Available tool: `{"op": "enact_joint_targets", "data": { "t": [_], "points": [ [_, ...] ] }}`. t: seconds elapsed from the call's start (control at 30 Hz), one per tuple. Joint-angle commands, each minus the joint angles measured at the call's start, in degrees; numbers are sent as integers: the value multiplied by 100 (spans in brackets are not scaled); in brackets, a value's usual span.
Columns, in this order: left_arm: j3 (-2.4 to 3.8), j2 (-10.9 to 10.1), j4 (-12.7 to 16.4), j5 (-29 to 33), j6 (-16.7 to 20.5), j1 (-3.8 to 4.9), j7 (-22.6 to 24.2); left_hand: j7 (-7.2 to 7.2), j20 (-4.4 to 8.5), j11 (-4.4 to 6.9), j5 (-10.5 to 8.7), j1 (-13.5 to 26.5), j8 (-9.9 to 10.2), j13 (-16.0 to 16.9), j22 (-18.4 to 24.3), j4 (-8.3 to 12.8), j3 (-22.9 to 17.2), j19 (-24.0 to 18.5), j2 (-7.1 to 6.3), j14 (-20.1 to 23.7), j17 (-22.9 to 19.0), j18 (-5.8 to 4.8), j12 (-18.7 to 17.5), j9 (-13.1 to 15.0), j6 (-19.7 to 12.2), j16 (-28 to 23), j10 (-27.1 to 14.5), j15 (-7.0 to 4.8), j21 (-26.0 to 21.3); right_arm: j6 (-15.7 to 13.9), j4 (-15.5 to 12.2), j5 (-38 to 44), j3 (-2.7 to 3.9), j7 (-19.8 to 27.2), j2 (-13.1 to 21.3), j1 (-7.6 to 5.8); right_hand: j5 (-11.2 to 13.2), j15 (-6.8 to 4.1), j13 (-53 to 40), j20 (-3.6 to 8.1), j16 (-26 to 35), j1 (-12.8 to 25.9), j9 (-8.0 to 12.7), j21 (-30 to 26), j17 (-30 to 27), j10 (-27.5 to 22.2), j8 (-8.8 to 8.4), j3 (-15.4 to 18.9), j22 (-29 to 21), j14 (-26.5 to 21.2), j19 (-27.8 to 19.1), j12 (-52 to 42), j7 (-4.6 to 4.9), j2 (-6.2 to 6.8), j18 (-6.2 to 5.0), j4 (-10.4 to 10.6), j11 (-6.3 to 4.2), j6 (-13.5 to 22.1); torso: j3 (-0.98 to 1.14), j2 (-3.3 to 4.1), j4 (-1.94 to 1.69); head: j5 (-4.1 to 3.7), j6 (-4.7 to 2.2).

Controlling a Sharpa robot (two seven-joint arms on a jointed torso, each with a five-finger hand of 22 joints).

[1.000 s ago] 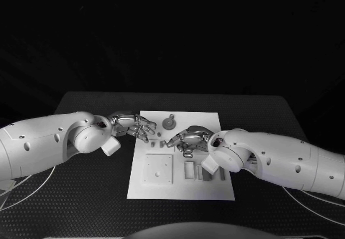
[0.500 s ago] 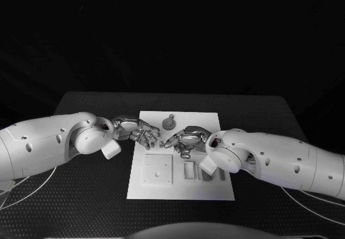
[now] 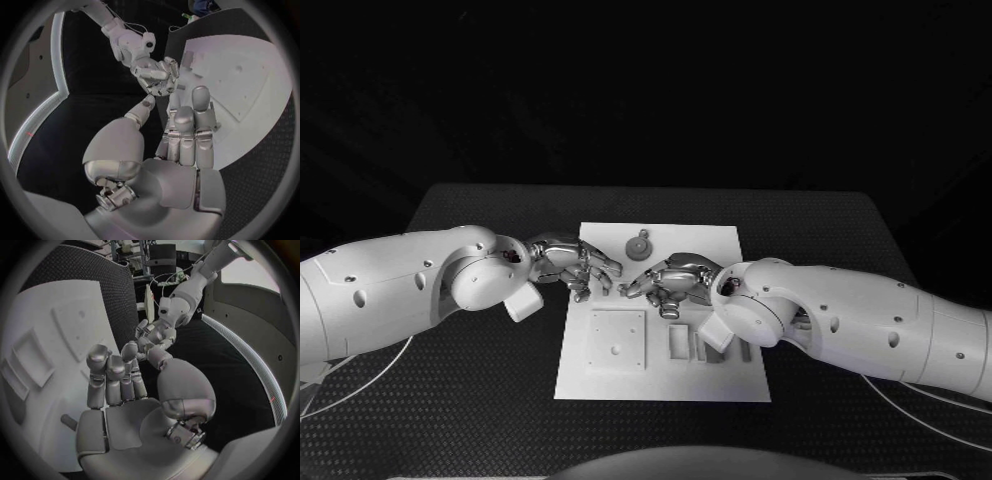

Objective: Assemble the parts on the task board

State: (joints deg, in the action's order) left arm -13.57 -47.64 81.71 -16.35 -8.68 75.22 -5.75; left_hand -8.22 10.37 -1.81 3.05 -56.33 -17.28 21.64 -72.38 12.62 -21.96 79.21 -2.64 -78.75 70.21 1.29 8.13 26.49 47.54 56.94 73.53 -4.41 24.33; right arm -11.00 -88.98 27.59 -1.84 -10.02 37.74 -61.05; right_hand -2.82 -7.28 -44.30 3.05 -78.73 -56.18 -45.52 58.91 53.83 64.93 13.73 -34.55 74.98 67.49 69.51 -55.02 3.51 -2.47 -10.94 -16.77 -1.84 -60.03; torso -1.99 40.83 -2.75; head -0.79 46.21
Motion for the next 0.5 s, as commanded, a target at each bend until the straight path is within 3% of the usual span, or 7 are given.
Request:
{"op": "enact_joint_targets", "data": {
  "t": [0.03,0.27,0.5],
  "points": [
    [3,2,21,24,-136,3,-18,7,-21,-50,-21,-52,14,35,-91,1,-49,84,0,-127,-98,577,-90,-6,-5,81,-178,14,88,126,-11,15,4,69,-10,5,0,-42,6,25,-3,-50,-7,21,6,18,17,34,96,-9,6,24,79,-4,-406,-7,-11,-118,2,1,4,-19,-11],
    [2,17,44,-111,-137,1,-60,-16,-117,-146,-18,-72,-4,23,-160,39,-102,146,-23,-189,-310,714,-305,-5,-9,154,-445,111,119,135,-16,16,11,88,-13,5,0,-43,6,28,-2,-55,-8,22,6,18,16,35,95,-9,6,25,79,-4,-406,-6,-12,-117,2,1,-1,-3,9],
    [2,26,59,-149,-45,-2,9,-65,-241,-275,-18,-160,-166,-97,-183,144,-177,171,-7,-163,-458,843,-449,68,274,269,-776,237,97,124,-2,20,21,89,-12,5,0,-44,5,30,-2,-59,-9,22,7,18,16,37,94,-9,6,26,78,-6,-406,-6,-12,-118,4,0,-3,-7,20]
  ]
}}
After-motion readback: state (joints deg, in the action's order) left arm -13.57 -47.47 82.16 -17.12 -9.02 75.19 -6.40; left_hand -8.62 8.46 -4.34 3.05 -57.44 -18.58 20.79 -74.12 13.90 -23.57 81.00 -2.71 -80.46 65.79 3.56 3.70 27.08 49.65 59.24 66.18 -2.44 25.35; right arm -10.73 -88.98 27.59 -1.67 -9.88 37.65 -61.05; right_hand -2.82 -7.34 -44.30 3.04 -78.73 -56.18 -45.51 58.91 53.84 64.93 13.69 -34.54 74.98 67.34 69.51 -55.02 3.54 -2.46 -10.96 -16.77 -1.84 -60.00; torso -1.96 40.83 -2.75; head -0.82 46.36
